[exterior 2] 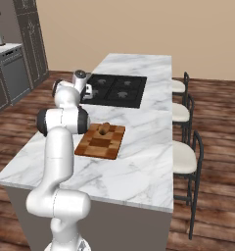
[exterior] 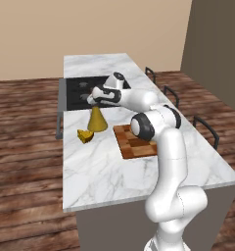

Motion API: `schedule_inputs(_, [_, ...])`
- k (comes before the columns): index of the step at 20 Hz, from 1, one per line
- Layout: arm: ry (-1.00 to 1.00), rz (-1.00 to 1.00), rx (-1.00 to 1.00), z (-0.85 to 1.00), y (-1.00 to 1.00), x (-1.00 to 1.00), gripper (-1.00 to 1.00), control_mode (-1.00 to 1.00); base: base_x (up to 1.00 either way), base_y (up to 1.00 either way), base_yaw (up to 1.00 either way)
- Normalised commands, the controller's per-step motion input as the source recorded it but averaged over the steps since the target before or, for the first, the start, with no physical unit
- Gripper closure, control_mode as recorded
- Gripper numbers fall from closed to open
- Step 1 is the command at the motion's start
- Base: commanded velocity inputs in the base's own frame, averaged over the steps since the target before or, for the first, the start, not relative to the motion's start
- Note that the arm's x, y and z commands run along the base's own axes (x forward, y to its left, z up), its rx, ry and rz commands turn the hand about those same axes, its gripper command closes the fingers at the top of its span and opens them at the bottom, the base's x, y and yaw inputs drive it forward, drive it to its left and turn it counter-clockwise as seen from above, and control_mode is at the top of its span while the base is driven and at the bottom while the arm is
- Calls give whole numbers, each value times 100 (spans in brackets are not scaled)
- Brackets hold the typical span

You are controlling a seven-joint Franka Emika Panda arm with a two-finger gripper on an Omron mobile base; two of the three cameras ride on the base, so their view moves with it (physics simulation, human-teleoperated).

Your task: Retrieve the reheated potato from the microwave, then place the potato, cheese, and condiment on the cutting board.

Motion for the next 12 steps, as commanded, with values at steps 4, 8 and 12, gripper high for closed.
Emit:
schedule_inputs(4, [0,-1,0,2,0,0,-100,-100,0,0,0])
schedule_inputs(8, [0,-2,0,10,0,0,-100,-100,0,0,0])
schedule_inputs(12, [0,-4,0,15,0,-3,-100,-100,0,0,0])
